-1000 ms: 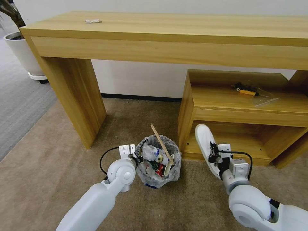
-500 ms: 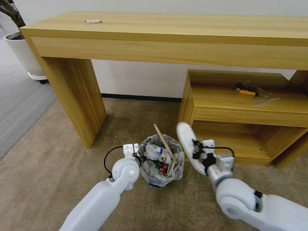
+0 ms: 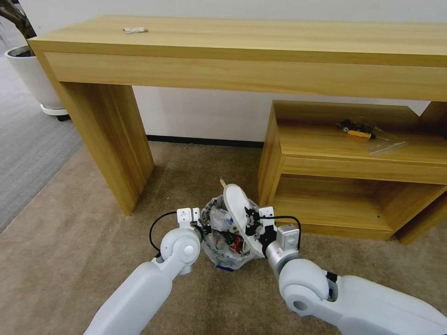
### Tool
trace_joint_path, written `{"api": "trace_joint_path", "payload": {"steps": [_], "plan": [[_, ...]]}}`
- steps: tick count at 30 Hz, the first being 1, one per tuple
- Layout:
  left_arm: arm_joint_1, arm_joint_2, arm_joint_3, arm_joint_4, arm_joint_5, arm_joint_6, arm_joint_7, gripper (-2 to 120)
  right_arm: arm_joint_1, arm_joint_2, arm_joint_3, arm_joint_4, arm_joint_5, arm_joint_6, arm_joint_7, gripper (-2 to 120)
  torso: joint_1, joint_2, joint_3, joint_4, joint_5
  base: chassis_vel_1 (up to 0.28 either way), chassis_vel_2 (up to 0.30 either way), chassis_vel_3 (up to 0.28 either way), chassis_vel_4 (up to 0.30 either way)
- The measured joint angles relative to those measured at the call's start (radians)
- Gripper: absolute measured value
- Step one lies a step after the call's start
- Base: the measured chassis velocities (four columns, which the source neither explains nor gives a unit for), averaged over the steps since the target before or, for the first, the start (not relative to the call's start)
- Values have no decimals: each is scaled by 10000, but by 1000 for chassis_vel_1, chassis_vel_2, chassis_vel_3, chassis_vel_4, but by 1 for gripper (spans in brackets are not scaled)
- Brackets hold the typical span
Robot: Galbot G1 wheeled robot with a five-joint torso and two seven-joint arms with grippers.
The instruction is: Pick up the trash bin and place the garbage on the floor into it.
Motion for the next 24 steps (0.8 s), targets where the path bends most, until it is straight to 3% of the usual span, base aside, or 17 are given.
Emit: {"api": "trace_joint_path", "payload": {"steps": [10, 20, 24], "plan": [[128, 38, 76, -436, -120, 16, -85, 0, -95, 407, -195, -540, -206, 145, -170, 0, 0, 1, -1, 0, 2, 0, 0, 0, 0], [170, 111, -60, -356, -110, 16, -52, 0, -453, 496, -131, -681, -368, 159, -165, 0, 0, 3, -2, -1, 2, 0, 0, 0, 0], [169, 108, -98, -186, -46, 6, -14, 0, -495, 538, -53, -652, -372, 158, -136, 12, 0, 3, -2, 1, 2, 0, 0, 0, 0]]}}
